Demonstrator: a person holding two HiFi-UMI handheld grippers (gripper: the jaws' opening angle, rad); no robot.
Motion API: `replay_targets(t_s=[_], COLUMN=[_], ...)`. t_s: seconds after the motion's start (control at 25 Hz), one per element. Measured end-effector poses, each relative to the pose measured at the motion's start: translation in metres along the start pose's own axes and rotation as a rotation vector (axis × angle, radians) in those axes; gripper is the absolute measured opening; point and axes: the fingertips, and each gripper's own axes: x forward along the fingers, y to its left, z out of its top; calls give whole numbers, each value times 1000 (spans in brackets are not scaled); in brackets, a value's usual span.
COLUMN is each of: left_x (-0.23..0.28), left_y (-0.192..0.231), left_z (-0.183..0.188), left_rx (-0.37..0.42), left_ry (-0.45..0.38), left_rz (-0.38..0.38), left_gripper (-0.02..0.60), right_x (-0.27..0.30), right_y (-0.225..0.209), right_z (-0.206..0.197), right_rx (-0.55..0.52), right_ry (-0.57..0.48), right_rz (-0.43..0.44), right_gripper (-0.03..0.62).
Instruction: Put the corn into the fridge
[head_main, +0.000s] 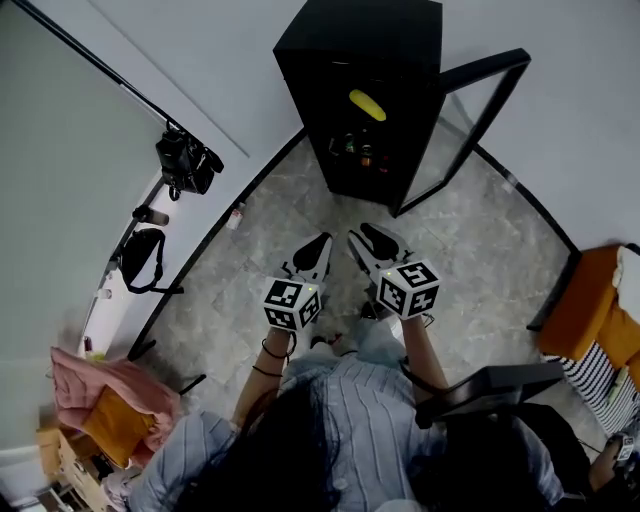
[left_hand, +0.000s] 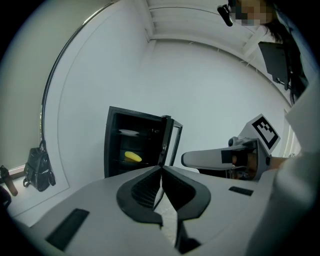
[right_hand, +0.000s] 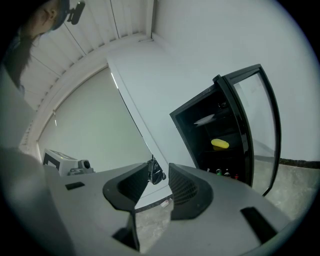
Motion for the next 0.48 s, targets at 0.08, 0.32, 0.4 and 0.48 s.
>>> replay_targets(t_s=[0.08,0.32,0.4,0.48], left_x=[-7,-37,-53,-70], left_y=[2,10,16,24], left_z=[-2,-2,-1,-1], left_rx=[4,20,32,48], left_ry=[-1,-15,-23,-26], left_rz=[-17,-61,-67,-69], left_gripper=[19,18,18,19], right_x=[0,-1,-1,-2], right_y=[10,45,59,74], right_z=[-3,-10,-14,-19], right_rx=[-4,-13,-15,-23], right_ry=[-10,-44,-53,-61], right_rz=[-9,-26,-35,-46], right_gripper=[135,135,135,135])
